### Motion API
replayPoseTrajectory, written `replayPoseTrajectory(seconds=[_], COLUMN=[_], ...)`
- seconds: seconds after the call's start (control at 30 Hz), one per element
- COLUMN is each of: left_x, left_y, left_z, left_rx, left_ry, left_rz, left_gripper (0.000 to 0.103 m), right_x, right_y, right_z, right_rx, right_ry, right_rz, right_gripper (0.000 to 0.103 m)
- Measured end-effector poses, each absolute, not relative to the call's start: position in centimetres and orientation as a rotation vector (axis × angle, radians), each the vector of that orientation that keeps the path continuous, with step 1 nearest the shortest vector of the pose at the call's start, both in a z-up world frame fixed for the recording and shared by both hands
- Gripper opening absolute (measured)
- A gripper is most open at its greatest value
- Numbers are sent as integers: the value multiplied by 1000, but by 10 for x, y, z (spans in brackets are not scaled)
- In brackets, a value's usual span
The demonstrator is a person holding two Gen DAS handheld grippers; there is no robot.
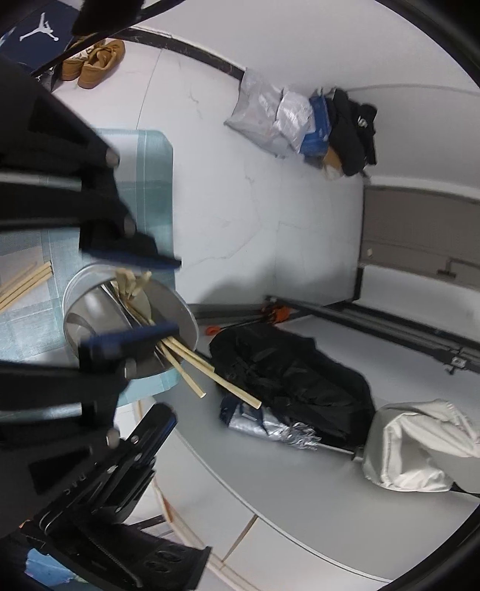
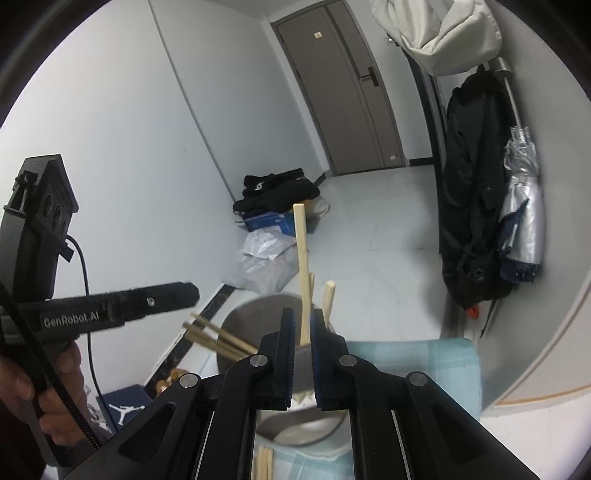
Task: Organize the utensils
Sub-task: 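Open both grippers to release the chopsticks into the holder, then withdraw both grippers from the holder toward the chopstick pile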
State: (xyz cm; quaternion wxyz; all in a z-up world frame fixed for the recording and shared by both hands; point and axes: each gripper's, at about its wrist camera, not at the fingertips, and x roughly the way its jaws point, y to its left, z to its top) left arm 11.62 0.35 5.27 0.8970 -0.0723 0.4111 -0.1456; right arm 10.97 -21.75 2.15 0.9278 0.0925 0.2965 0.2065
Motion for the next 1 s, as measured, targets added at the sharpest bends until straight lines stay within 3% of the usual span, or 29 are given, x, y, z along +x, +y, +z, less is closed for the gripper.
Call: replayPoseTrajectory(seconds=[0.13, 0.2, 0.3, 0.5, 0.67, 0.87, 1.0], left_x=[98, 90, 73, 49, 33, 13, 1], left_y=[10, 12, 19, 23, 28, 32, 35], left_z=[59, 61, 64, 66, 62, 54, 46], left_rx=[-160, -167, -211, -224, -225, -212, -219], left_ry=[782, 763, 706, 626, 593, 569, 565], left_rz=[-242, -209, -165, -86, -26, -8, -2], left_gripper=[46, 58, 68, 81, 85, 87, 87], right_x=[94, 86, 72, 45, 28, 5, -5], right_y=[-222, -224, -225, -221, -218, -213, -211], right_z=[22, 22, 24, 27, 27, 25, 20], right_rx=[188, 190, 191, 162, 164, 151, 157], right_ry=[605, 600, 583, 552, 543, 515, 498], right_rz=[408, 402, 399, 406, 424, 437, 425], right_gripper=[21, 27, 34, 41, 46, 62, 64])
